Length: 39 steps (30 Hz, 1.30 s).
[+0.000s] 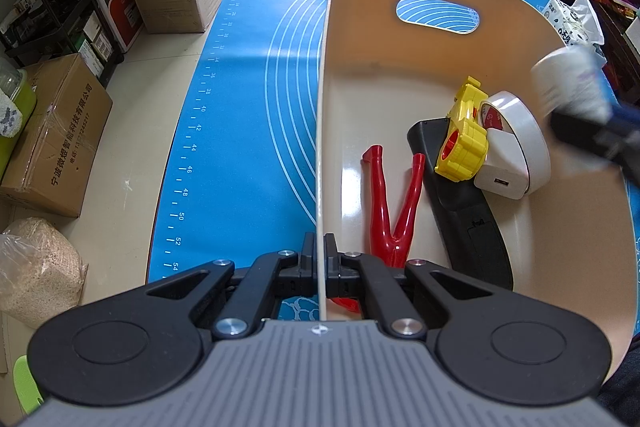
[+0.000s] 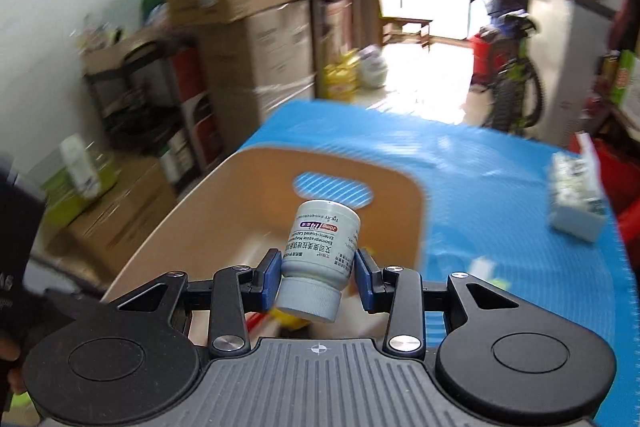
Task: Organize rigid objects
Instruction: 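Carry the pill bottle into the bin and release it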
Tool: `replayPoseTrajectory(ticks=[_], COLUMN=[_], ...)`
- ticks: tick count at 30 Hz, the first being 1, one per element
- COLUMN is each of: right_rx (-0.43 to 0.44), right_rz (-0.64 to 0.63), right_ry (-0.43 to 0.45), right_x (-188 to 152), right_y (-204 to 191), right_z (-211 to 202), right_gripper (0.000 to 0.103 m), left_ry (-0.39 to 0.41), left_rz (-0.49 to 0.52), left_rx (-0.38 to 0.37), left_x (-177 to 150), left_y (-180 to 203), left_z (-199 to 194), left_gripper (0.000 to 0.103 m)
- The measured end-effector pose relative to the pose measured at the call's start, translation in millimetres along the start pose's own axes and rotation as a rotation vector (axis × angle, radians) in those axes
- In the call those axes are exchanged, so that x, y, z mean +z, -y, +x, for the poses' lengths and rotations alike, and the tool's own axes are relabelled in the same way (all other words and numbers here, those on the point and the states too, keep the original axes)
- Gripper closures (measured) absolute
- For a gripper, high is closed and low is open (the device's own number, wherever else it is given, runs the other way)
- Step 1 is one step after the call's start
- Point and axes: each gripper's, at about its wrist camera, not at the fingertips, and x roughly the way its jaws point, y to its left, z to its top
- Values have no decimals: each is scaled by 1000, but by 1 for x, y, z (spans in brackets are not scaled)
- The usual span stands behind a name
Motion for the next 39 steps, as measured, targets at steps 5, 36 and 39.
replayPoseTrajectory(ticks=[5,36,39], right_rx=[19,-13,-98], right_rz=[-31,45,84], right_ry=[-81,-51,-32], right_x=[-10,0,3], right_y=[-24,44,74], right_z=[23,-19,-27], right_gripper=[58,55,55], left_ry=[1,4,4], left_rz=[1,2,1], left_rx=[-2,0,4], left_x=[0,0,0], left_y=[-1,0,0], left_z=[-1,-1,-1], left_gripper=[100,99,100])
